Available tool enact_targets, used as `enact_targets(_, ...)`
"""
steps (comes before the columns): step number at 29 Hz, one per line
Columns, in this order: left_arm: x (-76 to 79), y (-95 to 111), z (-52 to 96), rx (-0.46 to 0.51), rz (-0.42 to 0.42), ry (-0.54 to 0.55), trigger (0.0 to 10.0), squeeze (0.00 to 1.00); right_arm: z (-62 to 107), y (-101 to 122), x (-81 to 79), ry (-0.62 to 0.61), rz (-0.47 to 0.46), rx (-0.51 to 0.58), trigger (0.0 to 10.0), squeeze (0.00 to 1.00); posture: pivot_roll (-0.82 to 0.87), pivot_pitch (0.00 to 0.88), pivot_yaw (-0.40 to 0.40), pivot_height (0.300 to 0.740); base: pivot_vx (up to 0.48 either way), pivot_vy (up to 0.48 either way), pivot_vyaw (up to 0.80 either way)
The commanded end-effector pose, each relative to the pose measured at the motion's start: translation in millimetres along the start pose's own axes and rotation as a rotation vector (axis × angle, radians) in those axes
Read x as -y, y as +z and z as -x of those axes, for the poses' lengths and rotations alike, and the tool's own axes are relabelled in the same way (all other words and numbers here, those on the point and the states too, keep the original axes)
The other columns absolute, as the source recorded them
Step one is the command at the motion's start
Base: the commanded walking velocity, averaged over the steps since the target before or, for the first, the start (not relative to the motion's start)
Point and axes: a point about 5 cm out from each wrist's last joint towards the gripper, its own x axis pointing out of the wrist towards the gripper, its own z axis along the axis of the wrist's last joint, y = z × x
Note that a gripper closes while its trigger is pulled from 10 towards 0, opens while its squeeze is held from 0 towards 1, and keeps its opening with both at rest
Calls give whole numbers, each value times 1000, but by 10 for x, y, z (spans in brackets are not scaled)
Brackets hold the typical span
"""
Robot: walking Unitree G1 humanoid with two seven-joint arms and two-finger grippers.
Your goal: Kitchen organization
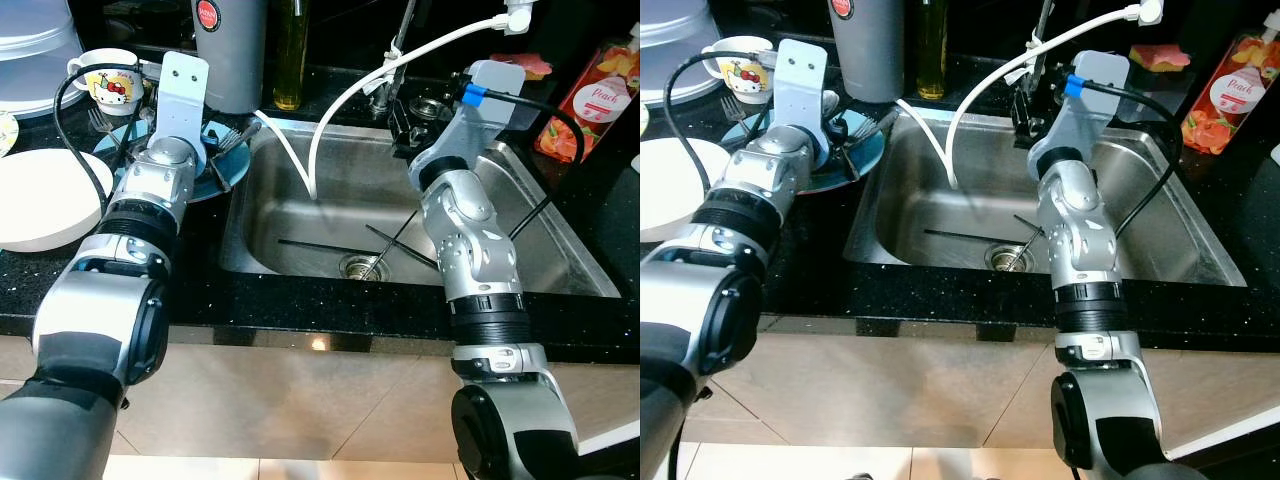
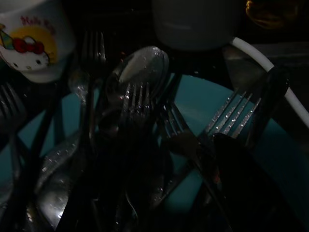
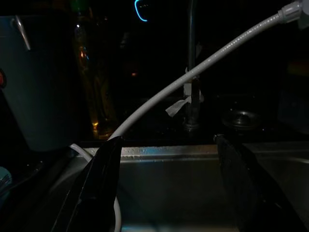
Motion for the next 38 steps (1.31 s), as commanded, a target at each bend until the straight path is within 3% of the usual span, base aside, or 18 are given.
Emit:
enact_targets(1,-10,19,-1,-23,26,-8,10000,0,21,3,35,-15,-7,0,10000,0,208,55,-74,740,0,0,0)
enact_targets(5,-63,-49,-8,-80,113,13,10000,0,22,9,47,-19,-7,1,10000,0,207,56,-72,740,0,0,0)
enact_targets(9,-116,-78,-10,-97,122,48,10000,0,22,9,54,-21,-7,1,10000,0,207,59,-73,740,0,0,0)
enact_targets(11,-178,-109,-9,-113,119,85,9529,0,23,5,51,-19,-8,0,10000,0,209,60,-74,740,0,0,0)
enact_targets(18,-184,-115,-10,-118,121,79,9882,0,18,10,48,-21,-9,2,10000,0,209,61,-72,740,0,0,0)
enact_targets(22,-64,89,-7,1,77,6,9922,0,19,17,51,-24,-11,4,10000,0,208,60,-69,740,0,0,0)
enact_targets(24,-90,164,-2,54,30,41,10000,0,22,17,55,-26,-12,5,10000,0,207,61,-68,740,0,0,0)
enact_targets(29,-148,179,0,60,36,75,10000,0,25,15,56,-26,-12,4,10000,0,209,61,-70,740,0,0,0)
enact_targets(35,-208,68,-7,-22,134,77,10000,0,24,16,51,-24,-15,6,10000,0,210,63,-69,740,0,0,0)
enact_targets(38,-236,6,-9,-60,171,83,9490,0,25,16,54,-25,-14,6,10000,0,210,64,-69,740,0,0,0)
